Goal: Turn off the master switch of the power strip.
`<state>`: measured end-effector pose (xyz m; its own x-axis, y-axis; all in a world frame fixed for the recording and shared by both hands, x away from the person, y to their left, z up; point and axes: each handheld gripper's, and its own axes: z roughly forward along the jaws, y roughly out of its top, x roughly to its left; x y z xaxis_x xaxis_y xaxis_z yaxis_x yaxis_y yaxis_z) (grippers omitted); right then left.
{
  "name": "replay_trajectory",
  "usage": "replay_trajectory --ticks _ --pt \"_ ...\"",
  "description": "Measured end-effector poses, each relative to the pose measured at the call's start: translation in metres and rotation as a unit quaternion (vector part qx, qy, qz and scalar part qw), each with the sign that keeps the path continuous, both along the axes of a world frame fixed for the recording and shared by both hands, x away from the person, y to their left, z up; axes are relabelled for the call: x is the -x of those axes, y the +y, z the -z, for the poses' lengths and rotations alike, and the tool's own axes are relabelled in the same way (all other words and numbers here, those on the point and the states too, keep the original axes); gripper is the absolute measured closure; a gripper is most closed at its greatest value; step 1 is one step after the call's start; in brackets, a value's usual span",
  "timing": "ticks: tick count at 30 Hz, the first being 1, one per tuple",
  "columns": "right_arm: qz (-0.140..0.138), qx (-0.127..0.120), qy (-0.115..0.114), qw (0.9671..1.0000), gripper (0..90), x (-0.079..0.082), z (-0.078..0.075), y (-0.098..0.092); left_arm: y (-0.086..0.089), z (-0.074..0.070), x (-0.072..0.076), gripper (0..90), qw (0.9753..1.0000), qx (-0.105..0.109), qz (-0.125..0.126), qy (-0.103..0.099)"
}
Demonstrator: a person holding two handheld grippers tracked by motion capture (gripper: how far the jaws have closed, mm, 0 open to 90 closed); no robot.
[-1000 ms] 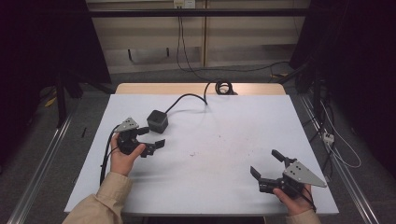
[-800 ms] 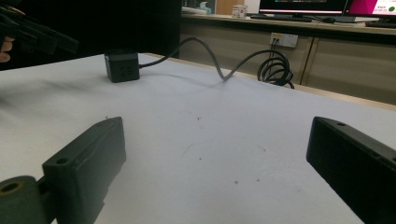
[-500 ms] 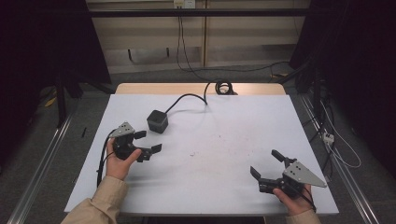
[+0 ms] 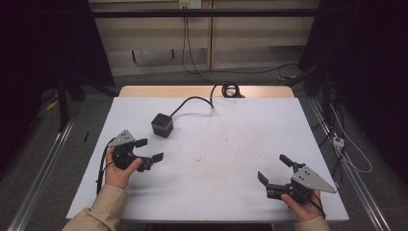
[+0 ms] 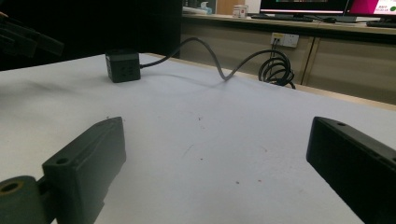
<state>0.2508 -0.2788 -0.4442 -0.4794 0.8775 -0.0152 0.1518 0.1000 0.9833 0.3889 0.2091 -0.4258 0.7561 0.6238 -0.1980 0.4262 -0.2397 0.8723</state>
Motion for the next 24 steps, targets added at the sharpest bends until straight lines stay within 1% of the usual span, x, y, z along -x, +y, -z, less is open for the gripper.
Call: replay_trajectory --ticks 5,9,15,17,21,24 --pt "-0.002 -0.001 0.001 1.0 4.3 0.0 0.0 0.0 0.002 0.0 0.004 5.3 1.0 0.0 0.0 -0.004" --pt "-0.002 -0.001 0.001 1.0 4.3 0.0 0.0 0.0 0.005 0.002 0.007 5.3 1.0 -0.002 0.001 0.0" --pt "0.0 -0.003 0.001 1.0 4.3 0.0 0.0 0.0 0.01 0.003 0.011 5.3 1.0 -0.002 -0.002 0.0" --pt "0.0 -0.002 0.001 1.0 4.3 0.0 0.0 0.0 0.012 0.004 0.012 5.3 1.0 -0.006 -0.003 0.001" --pt "0.001 -0.002 0.001 1.0 4.3 0.001 0.0 -0.001 0.017 0.005 0.015 5.3 1.0 -0.005 -0.007 0.0" --pt "0.001 -0.003 0.001 1.0 4.3 0.001 0.0 -0.001 0.02 0.007 0.018 5.3 0.9999 -0.009 -0.008 0.001"
